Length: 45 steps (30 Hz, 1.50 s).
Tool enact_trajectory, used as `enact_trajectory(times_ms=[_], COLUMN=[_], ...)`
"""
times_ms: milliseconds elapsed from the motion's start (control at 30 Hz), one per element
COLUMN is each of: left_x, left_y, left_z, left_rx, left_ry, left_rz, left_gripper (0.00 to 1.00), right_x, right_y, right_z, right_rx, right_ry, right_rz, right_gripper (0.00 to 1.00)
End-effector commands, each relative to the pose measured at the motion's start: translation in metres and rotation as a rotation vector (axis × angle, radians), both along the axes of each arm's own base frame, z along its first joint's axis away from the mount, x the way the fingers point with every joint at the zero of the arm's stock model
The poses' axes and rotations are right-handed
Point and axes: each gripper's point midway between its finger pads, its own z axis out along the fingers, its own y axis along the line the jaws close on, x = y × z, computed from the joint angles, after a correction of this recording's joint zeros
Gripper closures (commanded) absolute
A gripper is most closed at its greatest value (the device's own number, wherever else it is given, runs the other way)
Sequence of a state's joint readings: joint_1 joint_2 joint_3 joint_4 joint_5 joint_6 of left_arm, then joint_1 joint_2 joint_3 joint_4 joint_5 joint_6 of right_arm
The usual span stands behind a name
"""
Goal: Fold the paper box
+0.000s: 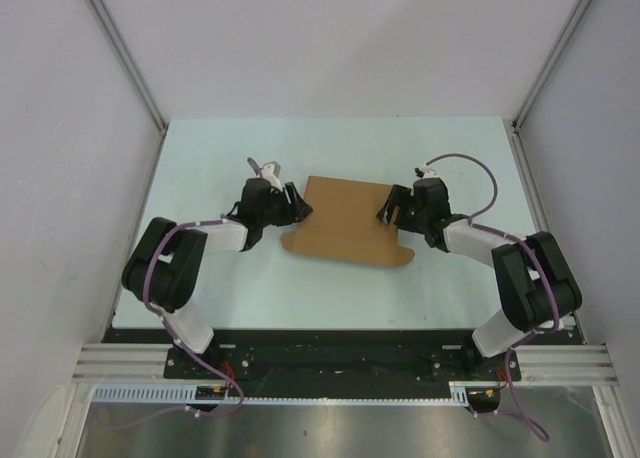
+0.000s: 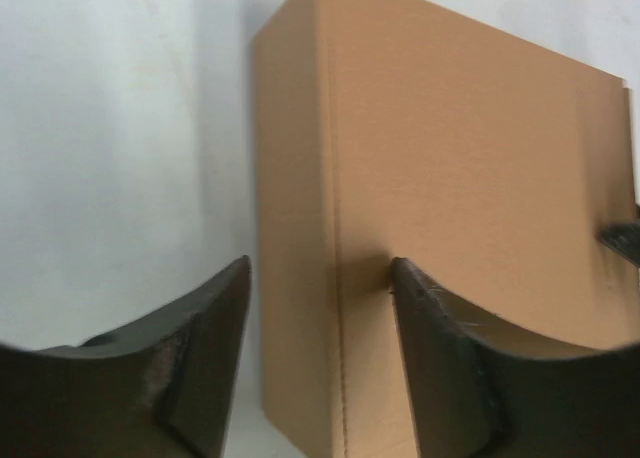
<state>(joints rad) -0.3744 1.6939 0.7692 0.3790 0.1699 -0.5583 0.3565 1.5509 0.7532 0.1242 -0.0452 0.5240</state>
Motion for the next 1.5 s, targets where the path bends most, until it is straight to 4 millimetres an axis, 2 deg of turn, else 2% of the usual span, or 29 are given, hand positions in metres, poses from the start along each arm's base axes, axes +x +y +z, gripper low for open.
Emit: enact_trajectory(times_ms=[0, 33, 67, 167, 267, 333, 433, 567, 700, 733, 800, 833, 867, 933, 967, 1033, 1067, 1100, 1133, 1167, 1200, 1233, 1267, 1300, 1333, 1367, 1400, 1433, 1467], left_x=[-0.011, -0.013, -0.015, -0.020, -0.028, -0.034, -0.041, -0.045, -0.041, -0.040, -0.039, -0.038, -0.038, -0.034, -0.034, -0.029, -0.029, -0.027, -0.027, -0.026, -0.027, -0.030, -0.033, -0.038, -0.045, -0.050, -0.059, -0.068, -0.078], left_y=[-0.014, -0.015, -0.017, -0.020, -0.024, -0.024, -0.022, -0.021, -0.020, -0.020, -0.019, -0.019, -0.018, -0.018, -0.015, -0.011, -0.008, -0.005, -0.001, 0.004, 0.009, 0.014, 0.021, 0.027, 0.030, 0.045, 0.051, 0.057, 0.073], left_z=[-0.015, -0.018, -0.018, -0.020, -0.024, -0.030, -0.039, -0.036, -0.022, -0.012, -0.005, 0.005, 0.008, 0.024, 0.025, 0.043, 0.046, 0.061, 0.065, 0.073, 0.089, 0.092, 0.093, 0.110, 0.111, 0.102, 0.119, 0.114, 0.116], left_rx=[-0.041, -0.048, -0.053, -0.059, -0.060, -0.048, -0.038, -0.049, -0.048, -0.053, -0.053, -0.059, -0.056, -0.055, -0.048, -0.042, -0.031, -0.032, -0.023, -0.012, -0.018, -0.009, -0.005, -0.026, -0.042, -0.040, -0.070, -0.083, -0.087], left_ry=[0.044, 0.051, 0.051, 0.053, 0.060, 0.075, 0.093, 0.090, 0.063, 0.042, 0.029, 0.008, 0.007, -0.029, -0.025, -0.067, -0.064, -0.098, -0.100, -0.119, -0.155, -0.159, -0.163, -0.204, -0.197, -0.177, -0.219, -0.192, -0.222], left_rz=[-0.074, -0.079, -0.084, -0.099, -0.110, -0.111, -0.105, -0.095, -0.085, -0.083, -0.079, -0.077, -0.076, -0.070, -0.063, -0.043, -0.030, -0.020, -0.006, 0.016, 0.032, 0.050, 0.082, 0.111, 0.125, 0.216, 0.247, 0.293, 0.363], left_gripper=[0.44, 0.49, 0.58, 0.73, 0.84, 0.87, 0.89, 0.87, 0.86, 0.85, 0.82, 0.81, 0.77, 0.72, 0.65, 0.56, 0.53, 0.52, 0.49, 0.48, 0.47, 0.47, 0.47, 0.47, 0.47, 0.47, 0.47, 0.47, 0.47], right_x=[0.008, 0.006, 0.006, 0.004, 0.003, 0.002, -0.006, -0.014, -0.013, -0.012, -0.012, -0.009, -0.007, -0.014, -0.011, -0.019, -0.021, -0.025, -0.034, -0.040, -0.046, -0.052, -0.066, -0.071, -0.078, -0.099, -0.103, -0.112, -0.125], right_y=[-0.010, -0.009, -0.009, -0.008, -0.006, -0.006, -0.006, -0.010, -0.014, -0.016, -0.018, -0.026, -0.028, -0.038, -0.038, -0.040, -0.038, -0.043, -0.029, -0.025, -0.026, -0.022, 0.000, -0.001, 0.004, 0.031, 0.029, 0.036, 0.047], right_z=[-0.024, -0.029, -0.029, -0.030, -0.026, -0.026, -0.032, -0.035, -0.013, 0.000, 0.015, 0.035, 0.048, 0.061, 0.089, 0.103, 0.125, 0.128, 0.136, 0.146, 0.149, 0.150, 0.151, 0.151, 0.149, 0.146, 0.141, 0.137, 0.137], right_rx=[-0.066, -0.068, -0.067, -0.062, -0.060, -0.067, -0.070, -0.077, -0.077, -0.075, -0.069, -0.086, -0.087, -0.137, -0.130, -0.187, -0.189, -0.244, -0.259, -0.269, -0.315, -0.358, -0.381, -0.441, -0.524, -0.562, -0.643, -0.732, -0.806], right_ry=[0.057, 0.069, 0.071, 0.074, 0.064, 0.066, 0.082, 0.089, 0.040, 0.009, -0.025, -0.074, -0.108, -0.114, -0.173, -0.194, -0.243, -0.251, -0.277, -0.310, -0.324, -0.342, -0.367, -0.391, -0.422, -0.474, -0.522, -0.565, -0.622], right_rz=[0.001, 0.009, 0.013, 0.020, 0.025, 0.020, 0.017, 0.012, 0.004, -0.004, -0.012, -0.052, -0.066, -0.084, -0.093, -0.081, -0.080, -0.083, -0.043, -0.033, -0.039, -0.014, 0.058, 0.052, 0.104, 0.209, 0.191, 0.253, 0.252], right_gripper=[0.24, 0.28, 0.30, 0.42, 0.52, 0.60, 0.61, 0.57, 0.52, 0.43, 0.35, 0.27, 0.25, 0.19, 0.18, 0.16, 0.16, 0.16, 0.16, 0.16, 0.17, 0.18, 0.19, 0.20, 0.21, 0.21, 0.21, 0.21, 0.20])
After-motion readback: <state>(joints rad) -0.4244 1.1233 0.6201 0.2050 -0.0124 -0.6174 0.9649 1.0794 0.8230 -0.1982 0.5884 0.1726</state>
